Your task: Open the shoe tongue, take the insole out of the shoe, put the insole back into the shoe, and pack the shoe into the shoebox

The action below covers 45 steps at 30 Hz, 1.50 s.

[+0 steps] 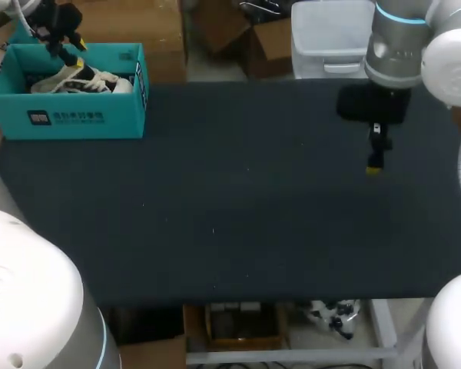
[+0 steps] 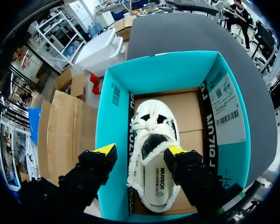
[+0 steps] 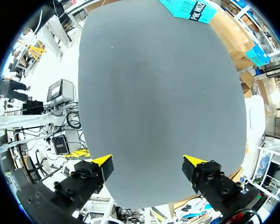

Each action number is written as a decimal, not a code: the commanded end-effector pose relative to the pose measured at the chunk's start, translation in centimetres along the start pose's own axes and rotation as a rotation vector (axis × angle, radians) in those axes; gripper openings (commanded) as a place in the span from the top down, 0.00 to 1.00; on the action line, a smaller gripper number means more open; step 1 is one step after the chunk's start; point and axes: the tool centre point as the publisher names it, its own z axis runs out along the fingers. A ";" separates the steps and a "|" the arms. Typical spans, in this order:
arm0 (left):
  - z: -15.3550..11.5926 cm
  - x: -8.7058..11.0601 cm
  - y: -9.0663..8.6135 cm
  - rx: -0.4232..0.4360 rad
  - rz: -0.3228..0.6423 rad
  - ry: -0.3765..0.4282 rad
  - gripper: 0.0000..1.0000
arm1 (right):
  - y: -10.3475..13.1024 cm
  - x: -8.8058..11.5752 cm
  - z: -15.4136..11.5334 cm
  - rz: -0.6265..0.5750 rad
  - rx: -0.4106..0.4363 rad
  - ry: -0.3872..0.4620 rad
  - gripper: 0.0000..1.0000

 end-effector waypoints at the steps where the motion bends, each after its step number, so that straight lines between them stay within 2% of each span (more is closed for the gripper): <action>1: -3.7 3.5 -3.0 -0.025 0.023 -0.077 0.00 | 0.0 0.0 -0.1 0.001 0.002 0.001 0.00; 4: -4.9 4.7 -4.8 -0.032 0.066 -0.079 0.00 | 0.0 0.0 -0.1 0.001 0.002 0.001 0.00; 10: -6.6 7.0 -8.6 -0.059 0.083 -0.078 0.00 | 0.0 0.0 -0.1 0.001 0.002 0.001 0.00; 14: -7.5 9.1 -11.2 -0.094 0.051 -0.063 0.00 | 0.0 0.0 -0.1 0.001 0.002 0.001 0.00; 18: -8.0 11.5 -13.1 -0.126 -0.001 -0.068 0.00 | 0.0 0.0 -0.1 0.001 0.002 0.001 0.00; 22: -8.3 15.0 -14.5 -0.155 -0.010 -0.087 0.00 | 0.0 0.0 -0.1 0.001 0.002 0.001 0.00; 26: -8.3 17.6 -15.7 -0.177 -0.016 -0.104 0.00 | 0.0 0.0 -0.1 0.001 0.002 0.001 0.00; 31: -8.1 19.8 -17.0 -0.201 -0.034 -0.120 0.00 | 0.0 0.0 -0.1 0.001 0.002 0.001 0.00; 38: -7.7 21.8 -18.1 -0.212 -0.027 -0.119 0.00 | 0.0 0.0 -0.1 0.001 0.002 0.001 0.00; 45: -7.5 22.6 -19.0 -0.220 -0.016 -0.134 0.00 | 0.0 0.0 -0.1 0.001 0.002 0.001 0.00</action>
